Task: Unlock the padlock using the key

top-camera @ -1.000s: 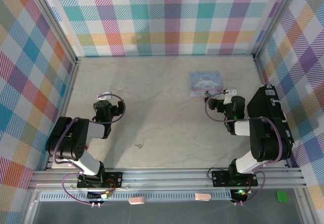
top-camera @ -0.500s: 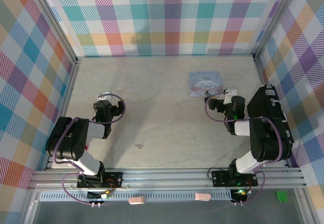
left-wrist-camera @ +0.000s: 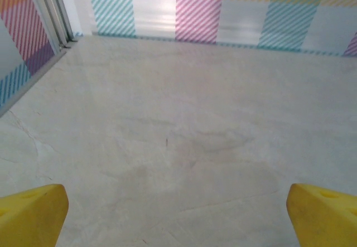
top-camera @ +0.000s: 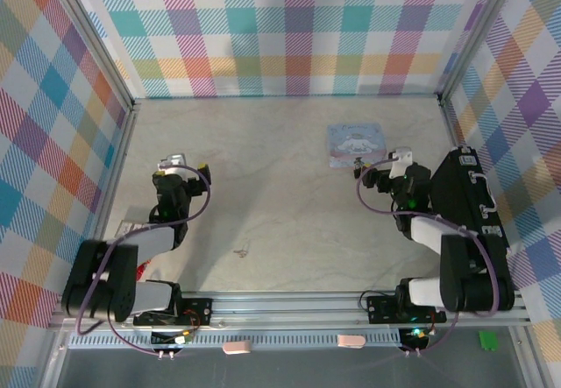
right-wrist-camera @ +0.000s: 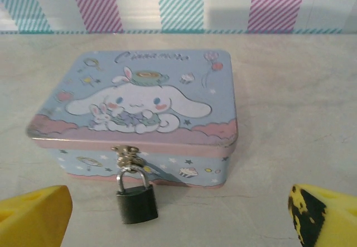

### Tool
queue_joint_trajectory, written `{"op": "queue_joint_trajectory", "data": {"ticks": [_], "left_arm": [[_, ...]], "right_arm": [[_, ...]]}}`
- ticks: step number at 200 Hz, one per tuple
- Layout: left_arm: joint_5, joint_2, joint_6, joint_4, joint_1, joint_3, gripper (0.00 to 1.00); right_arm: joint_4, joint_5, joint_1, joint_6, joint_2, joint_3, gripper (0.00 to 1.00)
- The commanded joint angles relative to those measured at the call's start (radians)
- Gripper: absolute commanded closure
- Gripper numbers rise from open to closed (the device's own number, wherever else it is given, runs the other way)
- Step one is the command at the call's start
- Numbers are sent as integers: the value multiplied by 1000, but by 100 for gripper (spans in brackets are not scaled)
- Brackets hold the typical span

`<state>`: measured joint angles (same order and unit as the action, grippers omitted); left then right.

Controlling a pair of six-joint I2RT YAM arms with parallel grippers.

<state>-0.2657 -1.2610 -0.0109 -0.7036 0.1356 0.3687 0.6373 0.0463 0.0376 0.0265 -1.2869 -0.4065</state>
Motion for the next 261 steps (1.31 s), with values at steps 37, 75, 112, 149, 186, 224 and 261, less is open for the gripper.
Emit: {"op": "queue_joint_trajectory", "data": {"ticks": [37, 75, 112, 149, 186, 224, 261], "left_arm": [[-96, 207, 373, 604, 19, 256, 0], [-164, 219, 575, 1046, 15, 445, 0], [-8, 169, 550, 1234, 2, 546, 0], [160, 182, 506, 1198, 16, 473, 0], [157, 226, 503, 1143, 66, 367, 0], [129, 279, 488, 1058, 87, 269, 0], [68, 349, 466, 954, 88, 195, 0]], "right_arm": [[-428, 135, 27, -189, 211, -205, 1], [-574, 106, 26, -488, 227, -305, 1], [-663, 250, 55, -541, 148, -373, 1], [-823, 155, 260, -440, 61, -473, 1], [-887, 104, 475, -417, -27, -527, 0], [-896, 102, 705, -384, -154, -580, 4], [-937, 137, 864, -364, -325, -680, 15]]}}
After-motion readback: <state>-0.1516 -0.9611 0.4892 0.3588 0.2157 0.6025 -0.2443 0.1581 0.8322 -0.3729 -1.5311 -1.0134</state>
